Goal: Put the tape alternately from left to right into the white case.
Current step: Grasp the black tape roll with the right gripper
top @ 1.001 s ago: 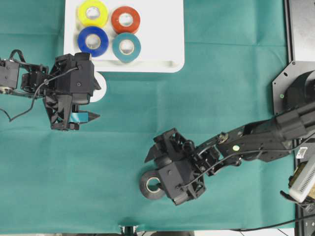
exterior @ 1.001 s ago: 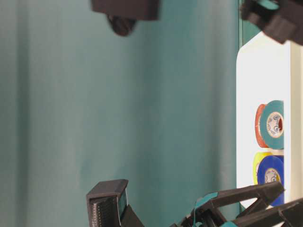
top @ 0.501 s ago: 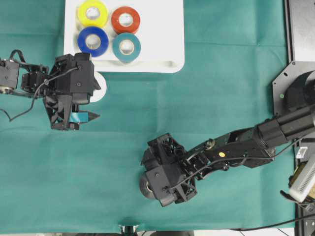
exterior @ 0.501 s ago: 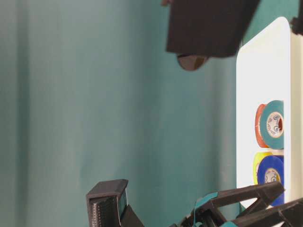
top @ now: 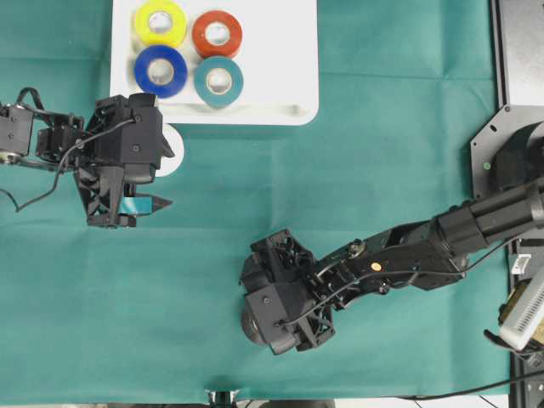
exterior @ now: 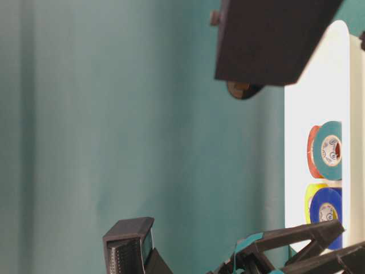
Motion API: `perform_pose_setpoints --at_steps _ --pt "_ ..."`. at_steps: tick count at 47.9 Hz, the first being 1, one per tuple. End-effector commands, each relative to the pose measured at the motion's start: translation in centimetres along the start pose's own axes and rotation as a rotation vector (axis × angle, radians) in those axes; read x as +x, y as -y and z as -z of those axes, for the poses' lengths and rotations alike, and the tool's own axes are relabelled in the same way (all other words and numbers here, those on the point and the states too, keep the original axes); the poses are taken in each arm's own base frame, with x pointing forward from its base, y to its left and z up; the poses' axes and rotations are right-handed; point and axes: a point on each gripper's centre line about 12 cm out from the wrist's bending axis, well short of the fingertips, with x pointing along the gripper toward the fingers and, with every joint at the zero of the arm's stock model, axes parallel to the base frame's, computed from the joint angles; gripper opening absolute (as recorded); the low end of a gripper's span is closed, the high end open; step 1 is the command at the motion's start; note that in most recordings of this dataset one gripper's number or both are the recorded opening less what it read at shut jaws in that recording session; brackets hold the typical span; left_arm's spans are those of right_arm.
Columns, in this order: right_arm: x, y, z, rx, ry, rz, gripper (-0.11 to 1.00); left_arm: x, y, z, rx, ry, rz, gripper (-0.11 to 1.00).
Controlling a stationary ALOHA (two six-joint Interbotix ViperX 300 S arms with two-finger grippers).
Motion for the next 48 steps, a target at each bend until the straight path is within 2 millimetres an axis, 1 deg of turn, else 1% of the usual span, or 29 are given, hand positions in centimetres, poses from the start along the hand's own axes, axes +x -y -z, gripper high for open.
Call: perform_pose_setpoints --at_steps 1,7,10,12,14,31,41,48 --pt "-0.6 -0.3 -1.2 -0.008 0.037 -0.008 0.67 -0.5 0.2 -0.8 0.001 0.034 0.004 0.98" --pt "-1.1 -0.7 -1.6 -0.011 0.052 -0.016 0.32 -0.5 0.2 -0.8 0.002 0.034 0.004 0.98" --pt "-1.3 -0.7 -1.8 -0.013 0.056 -0.017 0.16 -0.5 0.2 -0.8 0.002 0.034 0.004 0.98" --pt "-1.4 -0.7 -1.8 -0.013 0.058 -0.017 0.08 -0.5 0.2 -0.7 0.002 0.032 0.004 0.98" --pt "-1.5 -0.7 -1.9 -0.011 0.061 -0.018 0.03 -0.5 0.2 -0.7 0.002 0.032 0.004 0.98" --pt "-2.1 -0.8 -2.2 -0.013 0.076 -0.02 0.02 -0.5 0.2 -0.8 0.002 0.034 0.004 0.98" --pt "-4.3 -0.8 -3.7 -0.016 0.114 -0.012 0.02 -0.5 0.2 -0.7 0.002 0.032 0.004 0.98" --pt "-6.0 0.0 -4.4 -0.034 0.104 0.033 0.02 -0.5 0.2 -0.7 0.002 0.032 0.004 0.98"
